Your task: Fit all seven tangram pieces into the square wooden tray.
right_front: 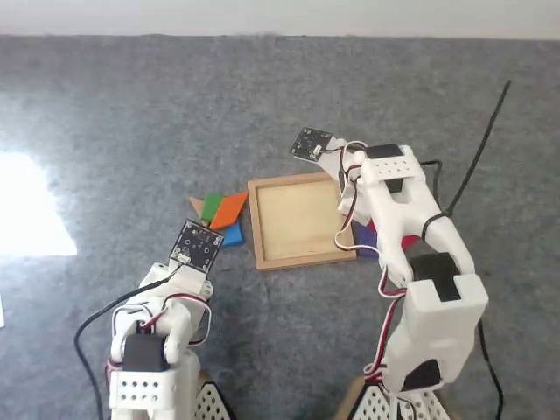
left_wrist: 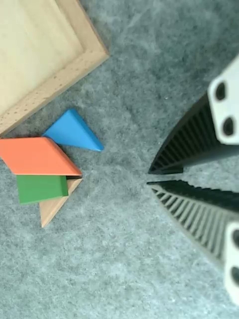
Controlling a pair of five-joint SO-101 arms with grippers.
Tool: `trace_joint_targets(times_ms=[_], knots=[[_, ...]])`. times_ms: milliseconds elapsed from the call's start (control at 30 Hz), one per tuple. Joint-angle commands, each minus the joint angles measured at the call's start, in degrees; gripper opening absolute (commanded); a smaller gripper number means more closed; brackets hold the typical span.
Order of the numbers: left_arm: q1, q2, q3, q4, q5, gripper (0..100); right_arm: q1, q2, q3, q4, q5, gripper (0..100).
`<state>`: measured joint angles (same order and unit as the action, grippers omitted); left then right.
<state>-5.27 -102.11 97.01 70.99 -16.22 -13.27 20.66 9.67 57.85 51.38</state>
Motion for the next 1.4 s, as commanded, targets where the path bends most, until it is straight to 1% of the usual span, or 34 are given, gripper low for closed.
trace_joint_targets(times_ms=[0,167,467,633,700,733,800,933,1000,1300,1367], knots=[[-0.26,0.35,-0.48,0.35,0.35,2,3.21,1.19,-2.73,-1.54,1.32,23.2],[-0.26,0.35,-0.48,0.35,0.35,2,6.99,2.59,-3.25,-1.27,4.57,23.1],[-0.26,0.35,-0.48,0.35,0.35,2,7.25,1.63,-3.25,-0.40,5.54,23.8],[-0.26,0.35,-0.48,0.35,0.35,2,6.64,-2.15,-7.47,9.19,6.15,35.6],[-0.26,0.35,-0.48,0.35,0.35,2,6.55,-3.56,-9.93,13.58,10.02,37.8],[-0.26,0.35,-0.48,0.35,0.35,2,6.64,-4.00,-11.16,15.08,11.69,38.0],[-0.26,0.35,-0.48,0.35,0.35,2,6.64,-4.18,-12.84,16.40,12.22,38.0],[-0.26,0.35,-0.48,0.35,0.35,2,6.64,-2.77,-14.33,16.31,12.75,38.0],[-0.26,0.35,-0.48,0.35,0.35,2,6.64,-1.54,-15.47,16.22,14.33,38.0],[-0.26,0.35,-0.48,0.35,0.35,2,8.22,8.40,-22.24,16.40,14.86,38.0],[-0.26,0.35,-0.48,0.35,0.35,2,8.22,9.89,-22.24,16.84,16.44,38.0]])
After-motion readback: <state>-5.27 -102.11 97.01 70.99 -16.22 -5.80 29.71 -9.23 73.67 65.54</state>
